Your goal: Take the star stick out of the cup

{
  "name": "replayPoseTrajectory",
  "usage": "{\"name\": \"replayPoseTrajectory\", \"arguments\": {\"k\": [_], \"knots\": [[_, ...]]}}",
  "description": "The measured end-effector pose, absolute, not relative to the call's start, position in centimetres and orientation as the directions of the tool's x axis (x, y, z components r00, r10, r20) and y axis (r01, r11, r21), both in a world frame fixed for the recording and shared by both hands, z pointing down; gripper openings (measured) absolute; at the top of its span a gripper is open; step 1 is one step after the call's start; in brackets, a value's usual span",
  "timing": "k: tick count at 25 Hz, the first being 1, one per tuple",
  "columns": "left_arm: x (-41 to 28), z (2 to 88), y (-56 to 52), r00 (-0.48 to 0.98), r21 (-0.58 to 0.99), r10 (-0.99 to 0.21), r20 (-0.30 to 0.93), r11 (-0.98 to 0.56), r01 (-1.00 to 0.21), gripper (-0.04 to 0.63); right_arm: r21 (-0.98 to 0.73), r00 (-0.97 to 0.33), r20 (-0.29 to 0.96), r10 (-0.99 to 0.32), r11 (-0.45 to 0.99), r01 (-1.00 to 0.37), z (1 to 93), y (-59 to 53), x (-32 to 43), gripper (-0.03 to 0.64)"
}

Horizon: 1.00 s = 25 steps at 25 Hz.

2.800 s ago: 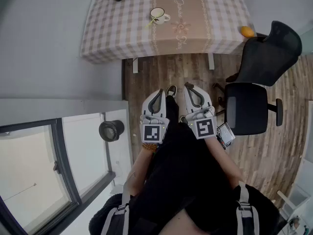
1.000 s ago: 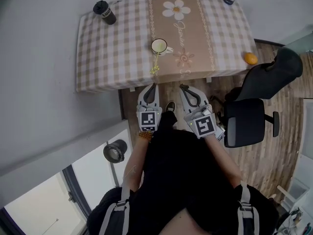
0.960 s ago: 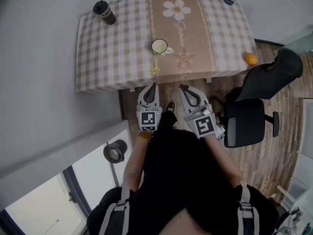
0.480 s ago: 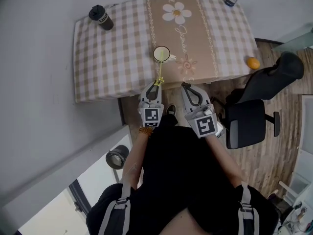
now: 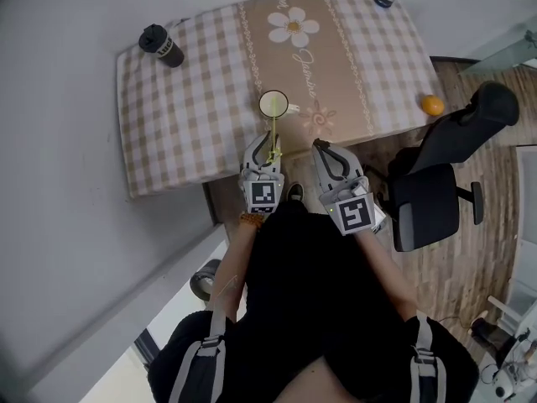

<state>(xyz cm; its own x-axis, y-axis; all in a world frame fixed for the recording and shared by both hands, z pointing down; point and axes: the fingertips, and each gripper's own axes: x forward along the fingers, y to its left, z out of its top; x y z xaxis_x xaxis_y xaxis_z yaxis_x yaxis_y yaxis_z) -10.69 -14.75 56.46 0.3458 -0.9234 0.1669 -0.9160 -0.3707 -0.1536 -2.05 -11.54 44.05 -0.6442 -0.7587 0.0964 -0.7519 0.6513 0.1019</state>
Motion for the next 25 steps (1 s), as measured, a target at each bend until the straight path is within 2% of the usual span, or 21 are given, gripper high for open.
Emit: {"name": "replayPoseTrajectory", "arguments": {"k": [19, 25], "knots": [[-10.3, 55.2, -18.1, 0.424, -0.177, -0.896, 0.134, -0.442, -0.879, 0.075, 0.096, -0.593, 0.125, -0.796, 0.604, -0.791, 45.7, -13.7, -2.5, 0.006], [-10.3, 54.6, -18.6, 0.436, -0.159, -0.89, 0.134, -0.454, -0.877, 0.023, 0.099, -0.584, 0.134, -0.8, 0.598, -0.796, 45.9, -14.6, -2.3, 0.006]]}}
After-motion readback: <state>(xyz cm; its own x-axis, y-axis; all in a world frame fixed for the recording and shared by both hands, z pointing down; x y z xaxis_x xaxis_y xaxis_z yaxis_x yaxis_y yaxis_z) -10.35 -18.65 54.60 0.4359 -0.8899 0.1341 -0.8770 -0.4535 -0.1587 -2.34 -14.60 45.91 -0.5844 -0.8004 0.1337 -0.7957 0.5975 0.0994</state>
